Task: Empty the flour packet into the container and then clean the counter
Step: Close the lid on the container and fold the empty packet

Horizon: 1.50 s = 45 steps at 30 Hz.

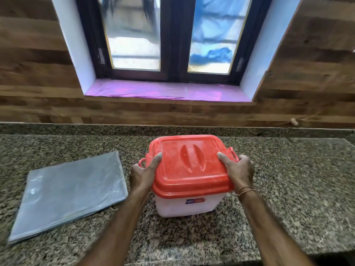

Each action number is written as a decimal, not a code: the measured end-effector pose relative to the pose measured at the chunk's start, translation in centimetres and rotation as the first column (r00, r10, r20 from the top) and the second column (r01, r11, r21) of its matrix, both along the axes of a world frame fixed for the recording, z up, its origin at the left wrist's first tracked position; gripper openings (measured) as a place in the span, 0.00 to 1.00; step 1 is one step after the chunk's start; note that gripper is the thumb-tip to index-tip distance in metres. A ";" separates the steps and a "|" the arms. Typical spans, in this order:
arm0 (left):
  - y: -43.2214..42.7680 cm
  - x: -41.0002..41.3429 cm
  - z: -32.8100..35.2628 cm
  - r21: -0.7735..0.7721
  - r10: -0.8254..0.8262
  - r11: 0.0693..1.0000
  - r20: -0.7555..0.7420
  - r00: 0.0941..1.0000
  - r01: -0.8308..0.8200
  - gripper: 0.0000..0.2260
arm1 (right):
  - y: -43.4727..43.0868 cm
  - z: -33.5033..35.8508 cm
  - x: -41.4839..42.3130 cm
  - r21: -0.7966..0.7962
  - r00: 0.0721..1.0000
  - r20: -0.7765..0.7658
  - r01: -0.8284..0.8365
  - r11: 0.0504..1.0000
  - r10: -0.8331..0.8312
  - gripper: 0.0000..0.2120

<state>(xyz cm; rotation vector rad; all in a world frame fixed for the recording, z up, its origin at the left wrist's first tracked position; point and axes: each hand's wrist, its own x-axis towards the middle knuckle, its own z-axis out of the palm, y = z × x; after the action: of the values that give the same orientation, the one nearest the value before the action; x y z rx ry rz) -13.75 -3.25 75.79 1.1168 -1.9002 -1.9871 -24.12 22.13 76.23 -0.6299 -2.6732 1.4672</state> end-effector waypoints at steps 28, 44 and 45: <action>-2.6 -12.2 2.3 -0.544 -0.124 0.825 0.091 0.988 0.153 0.14 | -2.7 0.8 -12.9 -0.081 0.936 -0.155 -0.332 0.940 0.317 0.16; -7.8 -26.4 0.3 -0.504 -0.108 0.856 0.048 0.993 0.117 0.25 | -7.4 -2.3 -25.5 -0.195 0.950 -0.210 -0.271 0.943 0.229 0.25; -7.8 -26.3 0.3 -0.482 -0.114 0.868 0.044 0.992 0.121 0.29 | -7.4 -2.4 -25.4 -0.210 0.951 -0.211 -0.270 0.940 0.226 0.23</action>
<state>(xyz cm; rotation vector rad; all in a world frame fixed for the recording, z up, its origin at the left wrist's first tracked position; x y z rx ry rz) -40.08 -11.07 76.12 0.8890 -2.3400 -1.4157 -49.54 14.76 73.87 -0.1496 -2.5300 1.8263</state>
